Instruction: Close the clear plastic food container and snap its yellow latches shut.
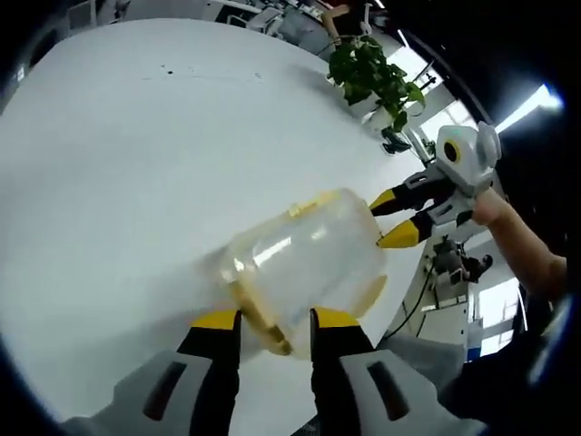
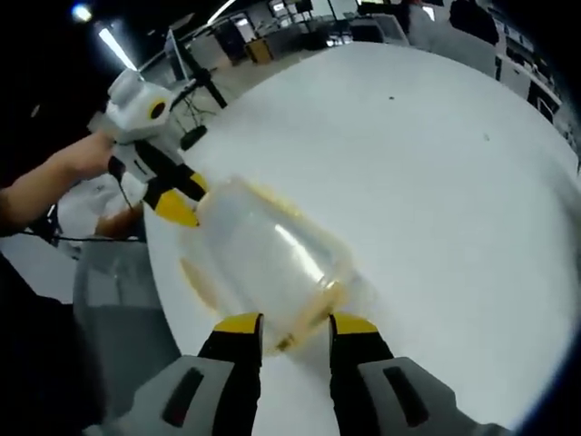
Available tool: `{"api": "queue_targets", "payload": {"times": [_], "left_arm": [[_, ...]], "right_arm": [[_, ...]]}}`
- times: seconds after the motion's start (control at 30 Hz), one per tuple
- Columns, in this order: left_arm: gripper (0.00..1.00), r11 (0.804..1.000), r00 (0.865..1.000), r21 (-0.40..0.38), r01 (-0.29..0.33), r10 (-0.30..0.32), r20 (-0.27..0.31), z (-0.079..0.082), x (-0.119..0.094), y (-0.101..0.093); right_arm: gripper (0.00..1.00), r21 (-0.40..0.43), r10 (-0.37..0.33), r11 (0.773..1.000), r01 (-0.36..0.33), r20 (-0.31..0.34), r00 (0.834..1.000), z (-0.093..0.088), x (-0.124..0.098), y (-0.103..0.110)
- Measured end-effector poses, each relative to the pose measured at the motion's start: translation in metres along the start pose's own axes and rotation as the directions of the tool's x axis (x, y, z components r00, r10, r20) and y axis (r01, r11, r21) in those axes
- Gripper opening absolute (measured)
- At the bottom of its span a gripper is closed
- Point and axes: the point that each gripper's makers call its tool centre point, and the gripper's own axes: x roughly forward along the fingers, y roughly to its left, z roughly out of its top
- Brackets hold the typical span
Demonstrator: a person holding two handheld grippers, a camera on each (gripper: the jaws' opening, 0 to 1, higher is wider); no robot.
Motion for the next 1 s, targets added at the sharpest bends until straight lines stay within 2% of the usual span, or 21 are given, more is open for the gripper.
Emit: {"api": "queue_targets", "payload": {"times": [0.07, 0.23, 0.37, 0.4, 0.43, 0.47, 0.53, 0.7, 0.83, 0.9, 1.0], "left_arm": [[0.27, 1.000, 1.000, -0.001, -0.002, 0.002, 0.003, 0.000, 0.000, -0.001], [0.26, 1.000, 1.000, -0.013, 0.010, -0.010, 0.019, 0.000, 0.001, -0.001], [0.25, 0.999, 0.999, -0.030, 0.013, -0.012, 0.036, 0.000, 0.001, -0.002], [0.24, 0.989, 0.991, -0.083, 0.125, -0.120, 0.063, 0.003, 0.005, -0.024], [0.23, 0.994, 0.998, -0.104, 0.030, -0.024, 0.062, 0.002, 0.005, -0.004], [0.23, 0.996, 0.998, -0.072, 0.047, -0.043, 0.053, 0.000, 0.004, -0.002], [0.23, 0.998, 0.998, -0.058, 0.039, -0.036, 0.048, -0.001, 0.004, -0.002], [0.25, 0.997, 0.998, -0.065, 0.047, -0.045, 0.043, 0.000, 0.003, 0.000], [0.27, 0.999, 0.999, -0.028, 0.029, -0.028, 0.046, 0.000, 0.001, -0.001], [0.29, 0.998, 0.997, 0.057, 0.008, -0.012, 0.072, 0.004, 0.001, 0.000], [0.31, 0.984, 0.996, 0.169, -0.054, 0.040, 0.083, 0.008, -0.001, 0.002]], "right_arm": [[0.25, 0.041, 0.002, 0.999, -0.001, -0.010, 1.000, -0.001, 0.000, 0.000], [0.24, 0.011, -0.005, 1.000, 0.005, -0.011, 1.000, -0.001, 0.001, 0.001], [0.23, 0.038, 0.019, 0.999, -0.018, -0.010, 1.000, -0.001, 0.001, -0.002], [0.21, 0.037, 0.025, 0.999, -0.024, -0.007, 1.000, -0.001, 0.002, 0.000], [0.21, 0.064, 0.037, 0.997, -0.037, -0.009, 0.999, 0.001, 0.002, 0.005], [0.20, 0.053, 0.022, 0.998, -0.022, 0.003, 1.000, 0.004, 0.001, 0.002], [0.20, 0.069, 0.016, 0.997, -0.017, 0.019, 1.000, 0.004, 0.002, 0.002], [0.21, 0.086, 0.019, 0.996, -0.025, 0.063, 0.998, 0.002, 0.000, 0.004], [0.22, 0.082, 0.006, 0.997, -0.010, 0.055, 0.998, 0.001, 0.000, 0.005], [0.22, 0.072, -0.002, 0.997, -0.002, 0.053, 0.999, 0.000, 0.000, 0.004], [0.22, 0.063, -0.010, 0.998, 0.008, 0.042, 0.999, 0.000, 0.000, 0.003]]}}
